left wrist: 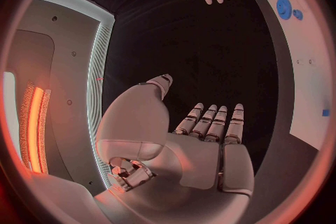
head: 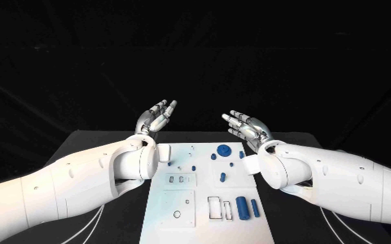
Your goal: Assemble the parts on the task board
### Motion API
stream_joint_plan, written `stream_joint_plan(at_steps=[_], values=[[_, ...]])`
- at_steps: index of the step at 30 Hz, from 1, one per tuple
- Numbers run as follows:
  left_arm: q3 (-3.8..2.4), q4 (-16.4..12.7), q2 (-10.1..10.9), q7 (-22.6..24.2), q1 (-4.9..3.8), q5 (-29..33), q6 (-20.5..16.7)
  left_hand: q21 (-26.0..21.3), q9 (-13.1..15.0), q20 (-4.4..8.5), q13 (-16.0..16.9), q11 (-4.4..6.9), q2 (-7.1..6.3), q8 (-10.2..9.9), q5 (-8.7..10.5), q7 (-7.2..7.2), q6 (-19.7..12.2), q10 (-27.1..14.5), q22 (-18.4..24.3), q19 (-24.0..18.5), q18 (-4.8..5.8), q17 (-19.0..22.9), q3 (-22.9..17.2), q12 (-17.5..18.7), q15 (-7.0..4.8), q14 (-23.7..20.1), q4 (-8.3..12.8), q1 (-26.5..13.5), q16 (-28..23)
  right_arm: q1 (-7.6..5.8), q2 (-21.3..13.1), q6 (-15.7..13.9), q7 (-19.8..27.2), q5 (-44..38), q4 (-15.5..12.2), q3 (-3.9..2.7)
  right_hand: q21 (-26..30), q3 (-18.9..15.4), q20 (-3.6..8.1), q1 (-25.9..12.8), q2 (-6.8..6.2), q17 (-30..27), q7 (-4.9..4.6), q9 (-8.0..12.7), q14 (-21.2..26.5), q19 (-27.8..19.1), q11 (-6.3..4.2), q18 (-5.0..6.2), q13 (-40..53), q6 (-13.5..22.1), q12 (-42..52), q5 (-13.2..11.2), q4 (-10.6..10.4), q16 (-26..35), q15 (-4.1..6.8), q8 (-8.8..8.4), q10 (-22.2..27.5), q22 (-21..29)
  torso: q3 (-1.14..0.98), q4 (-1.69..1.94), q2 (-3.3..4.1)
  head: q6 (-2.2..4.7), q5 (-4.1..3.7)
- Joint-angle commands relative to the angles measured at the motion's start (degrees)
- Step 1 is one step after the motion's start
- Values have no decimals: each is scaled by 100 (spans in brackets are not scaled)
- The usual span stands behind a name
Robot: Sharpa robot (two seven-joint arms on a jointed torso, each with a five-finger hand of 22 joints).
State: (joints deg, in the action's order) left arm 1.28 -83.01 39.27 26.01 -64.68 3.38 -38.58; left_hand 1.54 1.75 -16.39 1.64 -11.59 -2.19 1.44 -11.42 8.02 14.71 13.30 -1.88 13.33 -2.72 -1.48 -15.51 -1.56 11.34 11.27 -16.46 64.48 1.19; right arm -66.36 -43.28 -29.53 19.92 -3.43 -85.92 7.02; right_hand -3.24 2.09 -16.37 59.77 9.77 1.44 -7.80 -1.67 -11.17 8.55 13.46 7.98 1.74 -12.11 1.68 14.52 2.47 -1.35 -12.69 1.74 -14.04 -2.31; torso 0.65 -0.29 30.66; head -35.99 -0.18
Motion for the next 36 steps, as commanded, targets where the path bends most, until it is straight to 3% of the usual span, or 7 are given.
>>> stream_joint_plan(at_steps=[1,4,9,14,18,23,36], values=[[-5,-5,-11,-31,-9,58,203,37,7,-42,7,-12,9,38,-17,554,41,46,-5,-20,-98,-7,7,-13,42,6,-32,50,32,-47,18,874,-456,-368,38,43,-266,85,-39,513,47,80,-859,-71,-850,435,121,-100,69,-735,106,136,229,-122,-109,123,-844,-128,0,-1,0,1,1],[-5,-5,-11,-31,-9,58,203,42,13,-42,14,-50,30,44,-16,591,91,116,-8,-21,-106,-15,16,-21,70,67,-30,70,42,-74,25,972,-513,-399,55,74,-473,165,-36,787,15,138,-855,-129,-1659,809,129,-120,128,-1352,237,70,432,-251,-116,238,-1690,-221,0,-1,0,1,1],[-4,-225,316,13,-10,57,377,90,42,-44,45,-168,59,85,-14,694,417,521,-32,101,-157,-61,41,-61,170,537,-21,208,108,-179,-64,98,148,-2074,257,69,-739,301,-40,1101,-32,188,-794,-176,-2811,1345,24,-27,177,-2250,367,5,720,-375,-1,362,-2922,-320,-5,-21,39,-111,-15],[-4,-356,501,66,-14,54,437,316,136,-54,122,-271,39,260,-11,734,1406,1549,-144,831,-122,-159,30,-195,224,1674,13,545,318,-235,-71,-7,59,-2624,302,64,-1234,474,-40,1298,-100,227,-707,-206,-3925,2425,-115,150,186,-3310,414,-26,994,-481,170,457,-3781,-503,-17,-42,103,-90,-6],[-4,-489,670,-32,-20,20,605,673,209,-36,229,-185,-69,433,-9,735,2390,3157,-307,1948,-217,-309,24,-462,62,3314,85,884,708,-314,-79,122,-209,-3391,359,51,-1514,649,14,1345,-181,246,-640,-221,-4570,3065,-229,265,186,-3958,392,-102,1196,-602,340,487,-4195,-579,-31,-47,170,-76,-9],[-5,-684,876,-156,-50,-72,874,1089,254,-15,224,10,-278,596,-4,589,3503,3910,-443,2836,-575,-370,142,-626,-172,4108,128,1150,939,-487,-76,453,-678,-4397,447,41,-1720,910,206,1383,-297,271,-447,-246,-5212,3561,-449,279,206,-4440,418,-45,1414,-699,567,546,-4809,-621,-52,-28,272,-44,-30],[-43,-1298,1281,-421,-231,-294,1308,1418,209,68,224,224,-384,579,-4,431,4093,4691,-498,3532,-790,-515,294,-620,-430,4983,294,1485,1023,-812,35,1605,-2163,-7527,517,30,-2706,974,969,1152,-914,951,-51,-300,-7354,5273,-923,248,362,-5078,424,-195,1329,-1543,1250,521,-5956,-1033,-89,-5,709,-20,-111]])
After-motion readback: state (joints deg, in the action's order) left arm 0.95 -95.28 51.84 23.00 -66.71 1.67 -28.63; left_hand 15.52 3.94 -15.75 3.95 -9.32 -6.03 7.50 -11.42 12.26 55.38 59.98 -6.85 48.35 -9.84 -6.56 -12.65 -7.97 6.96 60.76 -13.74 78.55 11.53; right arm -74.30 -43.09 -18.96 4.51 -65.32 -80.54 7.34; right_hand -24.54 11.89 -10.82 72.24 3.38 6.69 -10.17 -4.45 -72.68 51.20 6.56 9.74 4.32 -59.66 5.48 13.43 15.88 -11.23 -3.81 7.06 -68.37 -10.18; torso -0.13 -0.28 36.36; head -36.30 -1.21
